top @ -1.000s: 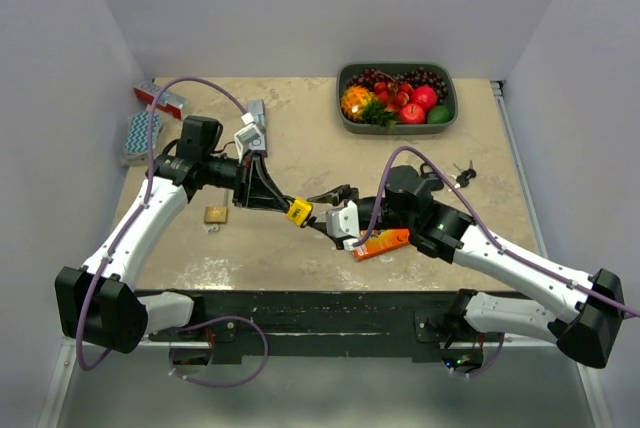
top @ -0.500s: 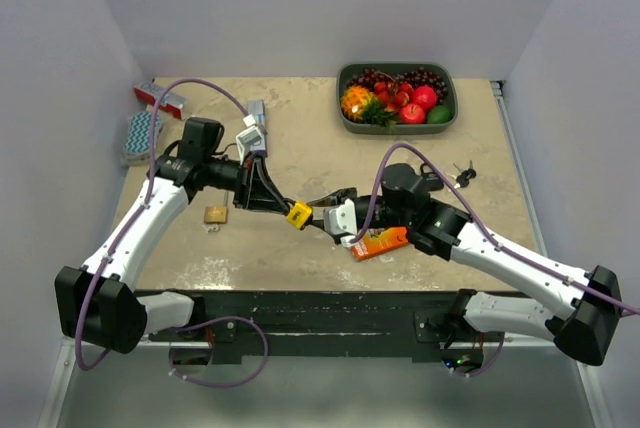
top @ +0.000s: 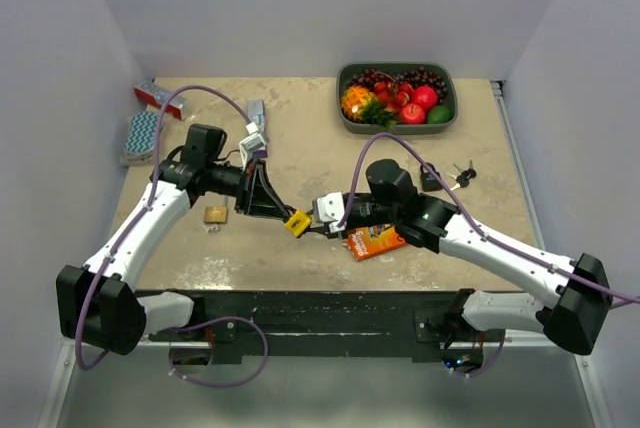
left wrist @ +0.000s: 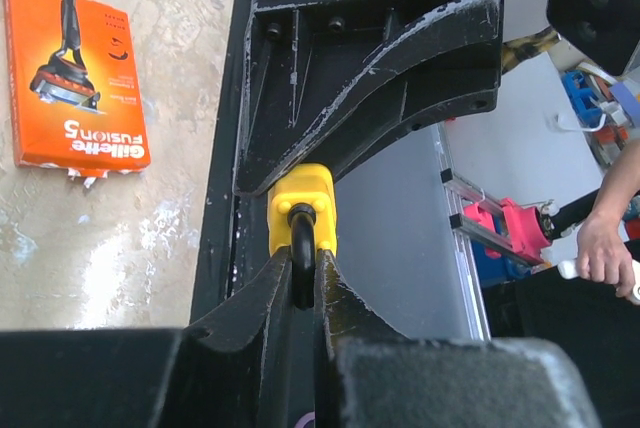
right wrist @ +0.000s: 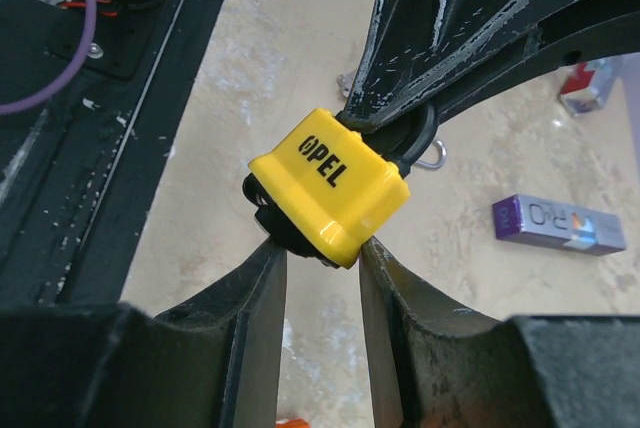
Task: Lock with the key
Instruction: Place the lock at the center of the board.
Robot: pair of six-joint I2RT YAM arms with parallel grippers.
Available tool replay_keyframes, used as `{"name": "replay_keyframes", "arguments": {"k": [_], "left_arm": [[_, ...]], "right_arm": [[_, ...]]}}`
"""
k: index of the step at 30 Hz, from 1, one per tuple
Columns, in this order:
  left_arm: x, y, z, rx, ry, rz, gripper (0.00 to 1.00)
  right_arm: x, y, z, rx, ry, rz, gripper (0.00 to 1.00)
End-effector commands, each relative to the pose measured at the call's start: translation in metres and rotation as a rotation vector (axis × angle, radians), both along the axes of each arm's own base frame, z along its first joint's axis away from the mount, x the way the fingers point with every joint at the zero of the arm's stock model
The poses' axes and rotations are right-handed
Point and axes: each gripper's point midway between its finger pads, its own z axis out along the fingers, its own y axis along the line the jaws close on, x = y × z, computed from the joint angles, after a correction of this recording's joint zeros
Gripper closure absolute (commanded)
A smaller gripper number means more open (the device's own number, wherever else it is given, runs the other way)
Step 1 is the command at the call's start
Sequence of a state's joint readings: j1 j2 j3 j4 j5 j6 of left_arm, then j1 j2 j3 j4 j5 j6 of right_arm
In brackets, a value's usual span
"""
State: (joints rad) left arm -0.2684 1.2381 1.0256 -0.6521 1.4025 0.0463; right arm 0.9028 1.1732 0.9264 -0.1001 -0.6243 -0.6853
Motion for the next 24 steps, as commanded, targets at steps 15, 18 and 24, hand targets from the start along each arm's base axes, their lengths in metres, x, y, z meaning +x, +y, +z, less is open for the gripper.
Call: {"name": "replay_keyframes", "arguments": {"k": [15, 18, 24], "left_arm": [[-0.031, -0.004, 0.015, -0.102, -0.037, -0.124, 1.00], [-0.009, 0.004, 0.019, -0.086, -0.090, -0.044, 1.00], [0.013, 0.011, 0.012, 0.012, -0.082, 0.071, 1.00]], "right_arm": [[0.001, 0.023, 0.065, 0.180, 0.040, -0.016, 0.50], [0.011, 0.001, 0.043, 0.096, 0.098, -0.115, 0.29], [0.022, -0.050, 0.013, -0.008, 0.215, -0.344, 0.13]]}}
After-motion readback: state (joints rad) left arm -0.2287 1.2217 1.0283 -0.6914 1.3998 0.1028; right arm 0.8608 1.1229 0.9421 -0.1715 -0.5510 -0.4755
